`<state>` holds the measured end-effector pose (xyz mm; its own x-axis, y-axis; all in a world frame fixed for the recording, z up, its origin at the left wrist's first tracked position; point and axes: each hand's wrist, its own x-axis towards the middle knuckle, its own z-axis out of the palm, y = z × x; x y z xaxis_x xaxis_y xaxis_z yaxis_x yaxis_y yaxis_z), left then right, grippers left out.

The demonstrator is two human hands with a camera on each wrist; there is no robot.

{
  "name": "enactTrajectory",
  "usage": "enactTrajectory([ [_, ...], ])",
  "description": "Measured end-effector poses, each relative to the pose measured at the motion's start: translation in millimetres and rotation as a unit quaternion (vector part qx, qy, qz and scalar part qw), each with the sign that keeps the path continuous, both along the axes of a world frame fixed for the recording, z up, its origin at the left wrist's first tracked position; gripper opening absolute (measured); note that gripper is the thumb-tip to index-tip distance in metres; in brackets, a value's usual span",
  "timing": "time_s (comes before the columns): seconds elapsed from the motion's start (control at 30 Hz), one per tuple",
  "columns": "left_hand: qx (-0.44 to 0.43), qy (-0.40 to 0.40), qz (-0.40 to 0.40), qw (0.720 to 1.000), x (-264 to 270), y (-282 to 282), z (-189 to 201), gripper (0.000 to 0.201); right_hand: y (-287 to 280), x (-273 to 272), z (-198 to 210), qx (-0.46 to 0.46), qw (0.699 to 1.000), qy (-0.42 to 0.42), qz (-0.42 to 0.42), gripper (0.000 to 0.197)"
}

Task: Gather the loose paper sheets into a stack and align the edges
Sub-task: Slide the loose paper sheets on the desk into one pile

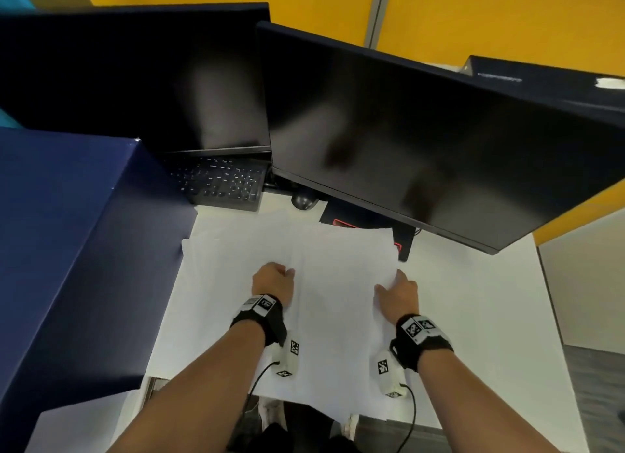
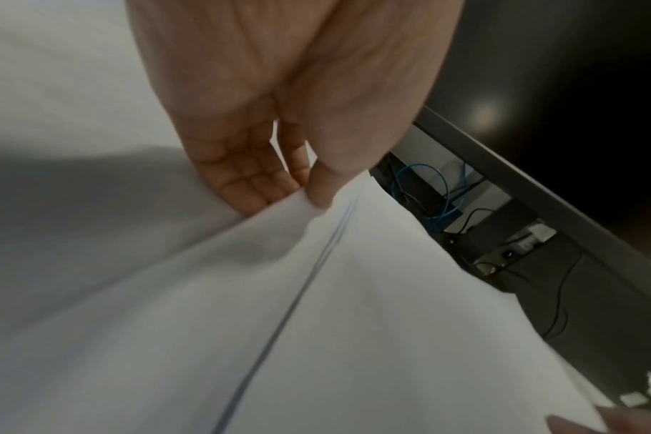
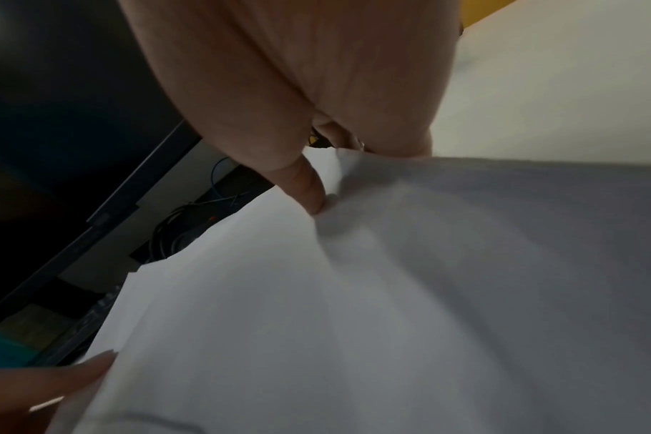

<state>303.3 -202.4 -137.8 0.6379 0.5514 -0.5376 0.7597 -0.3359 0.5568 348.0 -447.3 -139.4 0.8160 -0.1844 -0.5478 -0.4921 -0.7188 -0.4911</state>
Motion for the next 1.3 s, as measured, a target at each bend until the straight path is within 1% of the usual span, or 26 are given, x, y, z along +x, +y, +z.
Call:
enactTrajectory([
  [0.1, -0.031, 0.002, -0.002, 1.000, -8, 9, 7, 0.040, -13, -1, 10, -0.014, 1.000, -0.004, 0.009, 0.053],
  [0.13, -0.037, 0.021, -0.023, 0.999, -16, 16, 9, 0.043, -22, -4, 11, -0.025, 0.999, -0.004, 0.021, 0.048],
  [0.17, -0.043, 0.045, -0.054, 0.997, -26, 23, 11, 0.044, -29, -9, 15, -0.037, 0.999, -0.001, 0.036, 0.037],
  [0.2, -0.052, 0.072, -0.085, 0.992, -37, 27, 12, 0.041, -36, -17, 16, -0.050, 0.997, 0.004, 0.060, 0.028],
  [0.27, -0.086, 0.107, -0.126, 0.982, -56, 28, 15, 0.030, -41, -37, 12, -0.076, 0.991, 0.015, 0.106, 0.030],
  [0.33, -0.134, 0.111, -0.134, 0.975, -71, 17, 16, 0.020, -35, -61, 8, -0.091, 0.985, 0.017, 0.148, 0.031],
  [0.37, -0.137, 0.116, -0.154, 0.972, -76, 10, 15, 0.019, -30, -72, 8, -0.096, 0.981, 0.022, 0.166, 0.029],
  [0.43, -0.115, 0.141, -0.210, 0.961, -82, 1, 12, 0.021, -24, -87, 8, -0.096, 0.978, 0.038, 0.182, 0.025],
  [0.5, -0.090, 0.168, -0.240, 0.952, -82, 0, 10, 0.025, -25, -88, 13, -0.085, 0.983, 0.056, 0.154, 0.027],
  [0.57, -0.039, 0.151, -0.225, 0.962, -70, 8, 12, 0.029, -31, -71, 20, -0.081, 0.990, 0.035, 0.111, 0.033],
  [0.63, 0.005, 0.101, -0.176, 0.979, -48, 17, 15, 0.034, -39, -42, 21, -0.082, 0.994, 0.001, 0.076, 0.040],
  [0.67, 0.014, 0.075, -0.157, 0.985, -35, 18, 16, 0.037, -40, -27, 20, -0.076, 0.995, -0.011, 0.070, 0.040],
  [0.73, 0.026, 0.030, -0.141, 0.989, -10, 13, 16, 0.040, -32, -1, 12, -0.069, 0.994, -0.027, 0.084, 0.041],
  [0.77, 0.037, 0.018, -0.144, 0.989, -1, 8, 15, 0.039, -23, 8, 6, -0.070, 0.992, -0.029, 0.097, 0.042],
  [0.87, 0.065, 0.008, -0.164, 0.984, 15, -9, 8, 0.023, 5, 23, -2, -0.077, 0.989, -0.026, 0.126, 0.038],
  [0.93, 0.066, 0.003, -0.161, 0.985, 16, -13, 4, 0.018, 11, 27, -2, -0.044, 0.990, -0.037, 0.130, 0.038],
  [1.0, 0.061, -0.010, -0.144, 0.988, 12, -7, 2, 0.019, 4, 28, 0, -0.009, 0.994, -0.069, 0.090, 0.040],
  [1.07, 0.050, -0.024, -0.095, 0.994, 7, 7, -3, 0.031, -9, 29, 2, -0.040, 0.996, -0.070, 0.030, 0.043],
  [1.13, 0.054, -0.027, -0.063, 0.996, 4, 17, -5, 0.037, -16, 30, 2, -0.078, 0.997, -0.027, 0.002, 0.044],
  [1.2, 0.054, -0.025, -0.068, 0.996, 7, 19, -8, 0.031, -8, 32, 2, -0.089, 0.996, -0.006, 0.018, 0.048],
  [1.27, 0.043, -0.039, -0.082, 0.995, 10, 13, -8, 0.024, 6, 36, 2, -0.089, 0.994, -0.014, 0.059, 0.041],
  [1.3, 0.036, -0.053, -0.083, 0.995, 11, 9, -8, 0.023, 11, 37, 0, -0.081, 0.994, -0.024, 0.066, 0.036],
])
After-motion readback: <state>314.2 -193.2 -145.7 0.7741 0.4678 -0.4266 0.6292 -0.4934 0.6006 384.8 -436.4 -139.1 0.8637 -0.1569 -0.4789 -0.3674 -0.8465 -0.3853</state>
